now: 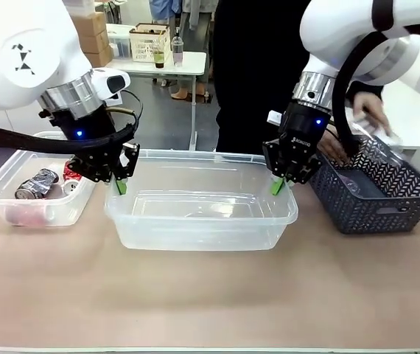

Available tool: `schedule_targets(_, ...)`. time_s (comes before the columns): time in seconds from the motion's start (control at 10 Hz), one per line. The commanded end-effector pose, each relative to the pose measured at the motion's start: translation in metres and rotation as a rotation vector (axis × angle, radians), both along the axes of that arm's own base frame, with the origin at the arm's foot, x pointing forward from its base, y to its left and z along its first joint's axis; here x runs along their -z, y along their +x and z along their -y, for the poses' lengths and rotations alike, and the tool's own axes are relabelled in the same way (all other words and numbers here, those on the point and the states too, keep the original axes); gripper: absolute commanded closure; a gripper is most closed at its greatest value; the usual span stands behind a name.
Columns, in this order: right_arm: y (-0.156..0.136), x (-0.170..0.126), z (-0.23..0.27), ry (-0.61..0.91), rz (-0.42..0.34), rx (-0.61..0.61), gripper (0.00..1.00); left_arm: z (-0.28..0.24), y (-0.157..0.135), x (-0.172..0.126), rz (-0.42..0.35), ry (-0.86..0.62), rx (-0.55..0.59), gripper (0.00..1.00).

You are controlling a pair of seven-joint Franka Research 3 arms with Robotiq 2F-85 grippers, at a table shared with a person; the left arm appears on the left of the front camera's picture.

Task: Sort the waste into each basket.
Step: Offer the picked Organizing box to the human.

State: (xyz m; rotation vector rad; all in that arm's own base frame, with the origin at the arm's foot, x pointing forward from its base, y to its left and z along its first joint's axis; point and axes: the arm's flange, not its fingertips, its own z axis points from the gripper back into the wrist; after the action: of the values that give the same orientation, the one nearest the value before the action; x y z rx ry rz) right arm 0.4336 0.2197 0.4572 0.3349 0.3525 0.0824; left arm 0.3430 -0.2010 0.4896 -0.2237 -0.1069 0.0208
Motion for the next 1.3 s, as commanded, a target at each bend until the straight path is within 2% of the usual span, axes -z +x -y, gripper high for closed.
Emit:
schedule_targets(0.0, -0.0019, -0.0045, 0.0027, 0.013, 0.005, -0.02, 1.0, -0.003, -0.0018, 0.0018, 0.0, -0.006, -0.024, 1.0)
schedule_targets(1.2, -0.0019, -0.0045, 0.0027, 0.013, 0.005, -0.02, 1.0, -0.003, -0.0018, 0.0018, 0.0, -0.006, -0.024, 1.0)
